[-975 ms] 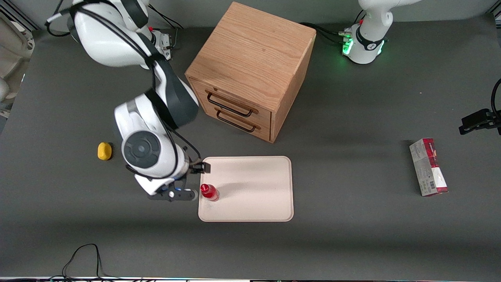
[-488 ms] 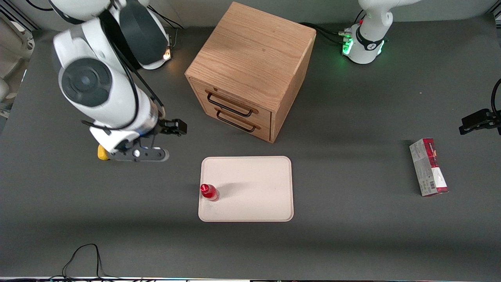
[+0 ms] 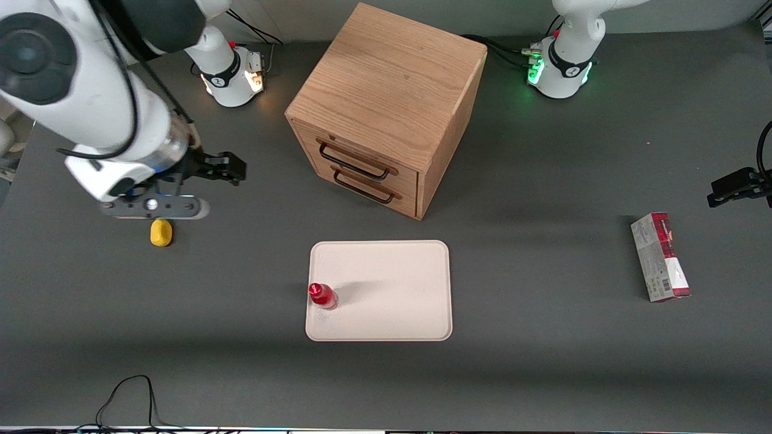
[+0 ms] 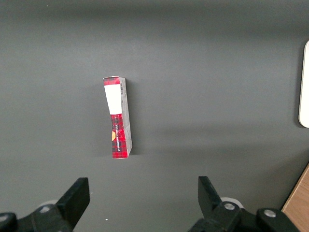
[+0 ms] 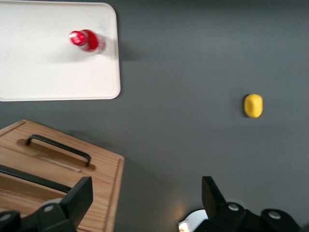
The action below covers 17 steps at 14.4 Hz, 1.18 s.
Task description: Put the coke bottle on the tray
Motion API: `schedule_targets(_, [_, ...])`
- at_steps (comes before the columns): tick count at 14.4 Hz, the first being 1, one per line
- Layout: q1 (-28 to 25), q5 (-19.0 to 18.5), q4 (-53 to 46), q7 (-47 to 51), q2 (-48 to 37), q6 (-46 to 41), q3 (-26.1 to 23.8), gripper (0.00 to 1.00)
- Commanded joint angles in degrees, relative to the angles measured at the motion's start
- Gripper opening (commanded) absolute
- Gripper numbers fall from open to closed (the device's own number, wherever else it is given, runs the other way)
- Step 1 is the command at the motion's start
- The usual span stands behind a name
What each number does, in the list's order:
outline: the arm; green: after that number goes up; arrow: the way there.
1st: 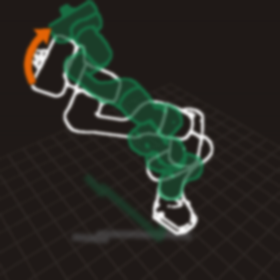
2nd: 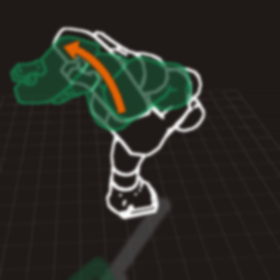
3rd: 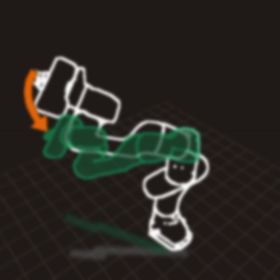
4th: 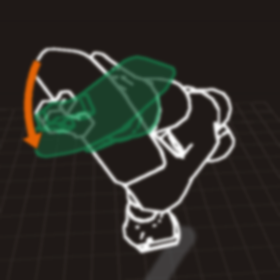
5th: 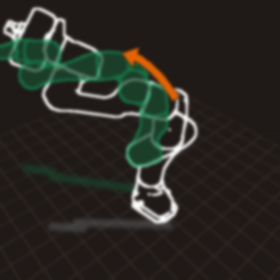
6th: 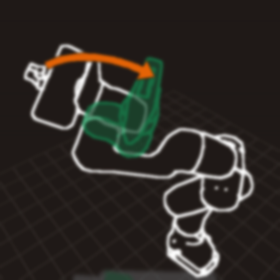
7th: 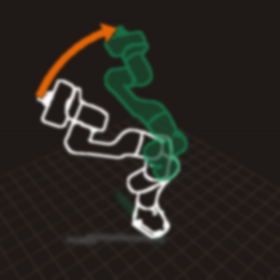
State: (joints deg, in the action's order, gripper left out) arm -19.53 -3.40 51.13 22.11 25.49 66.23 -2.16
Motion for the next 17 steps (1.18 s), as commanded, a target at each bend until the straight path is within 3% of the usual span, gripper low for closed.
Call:
schedule_targets(1, [5.71,0.32,20.61,-5.04,-14.02,10.46,0.14,1.0])
schedule_targets(5, [13.28,1.47,30.42,-15.5,-21.26,16.56,0.14,1.0])
schedule_targets(9, [18.29,1.47,37.81,-19.21,-26.37,21.49,0.22,1.0])
schedule_targets(17, [18.83,1.47,37.2,-22.55,-26.37,17.53,3.12,1.0])
